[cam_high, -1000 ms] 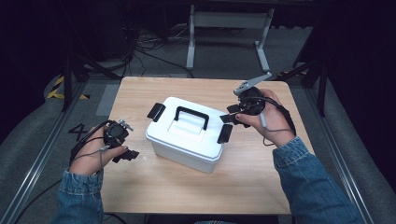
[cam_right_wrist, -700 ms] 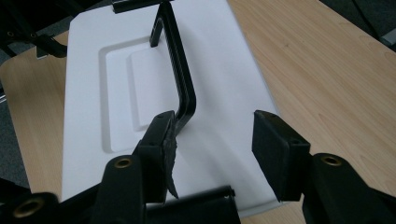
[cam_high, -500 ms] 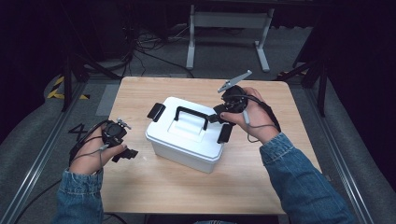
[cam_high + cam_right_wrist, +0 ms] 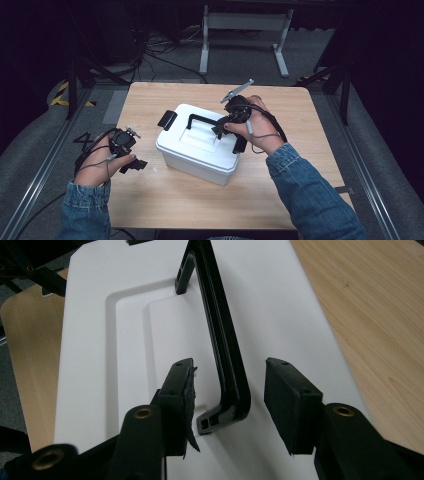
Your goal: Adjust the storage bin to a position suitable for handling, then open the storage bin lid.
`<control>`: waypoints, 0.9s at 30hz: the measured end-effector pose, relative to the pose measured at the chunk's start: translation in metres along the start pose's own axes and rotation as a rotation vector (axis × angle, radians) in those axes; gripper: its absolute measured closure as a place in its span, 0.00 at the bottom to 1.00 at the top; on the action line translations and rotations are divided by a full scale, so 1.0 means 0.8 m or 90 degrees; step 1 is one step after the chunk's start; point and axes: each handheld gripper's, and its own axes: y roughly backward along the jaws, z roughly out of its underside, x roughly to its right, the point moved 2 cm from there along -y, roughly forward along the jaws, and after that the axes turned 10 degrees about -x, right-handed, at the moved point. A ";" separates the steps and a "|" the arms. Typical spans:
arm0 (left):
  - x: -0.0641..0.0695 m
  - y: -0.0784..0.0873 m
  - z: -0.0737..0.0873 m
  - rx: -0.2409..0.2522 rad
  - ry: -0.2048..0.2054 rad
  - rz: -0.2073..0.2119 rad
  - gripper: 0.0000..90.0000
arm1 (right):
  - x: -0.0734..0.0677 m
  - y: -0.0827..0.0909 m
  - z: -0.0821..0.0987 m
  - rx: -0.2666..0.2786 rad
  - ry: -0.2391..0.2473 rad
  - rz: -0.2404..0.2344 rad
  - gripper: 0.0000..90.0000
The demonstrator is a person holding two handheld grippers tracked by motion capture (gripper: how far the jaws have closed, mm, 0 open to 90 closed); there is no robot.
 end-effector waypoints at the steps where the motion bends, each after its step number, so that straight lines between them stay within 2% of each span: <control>1: 0.000 0.000 0.000 0.000 0.001 0.002 0.26 | -0.001 -0.002 -0.001 -0.002 -0.001 -0.001 0.64; 8: -0.001 -0.001 -0.001 0.002 0.001 0.002 0.26 | -0.006 -0.012 -0.006 -0.018 0.016 0.007 0.75; 13: -0.002 0.000 -0.003 0.002 -0.010 -0.004 0.26 | -0.008 -0.011 -0.007 -0.005 0.033 0.019 0.88; 14: 0.000 -0.001 -0.003 0.002 -0.006 0.004 0.26 | -0.009 -0.011 -0.006 -0.003 0.035 0.021 0.89; 18: -0.002 0.000 -0.005 0.002 -0.014 -0.007 0.26 | -0.011 -0.010 -0.006 -0.003 0.049 0.013 0.90; 20: -0.002 -0.001 -0.006 0.003 -0.014 -0.005 0.26 | -0.012 -0.010 -0.006 -0.004 0.051 0.009 0.91; 21: 0.000 -0.001 -0.006 0.002 -0.010 0.004 0.26 | -0.012 -0.010 -0.006 -0.005 0.052 0.007 0.91; 27: 0.000 -0.002 -0.006 0.002 -0.011 0.003 0.26 | -0.015 -0.009 -0.005 -0.005 0.058 0.001 0.92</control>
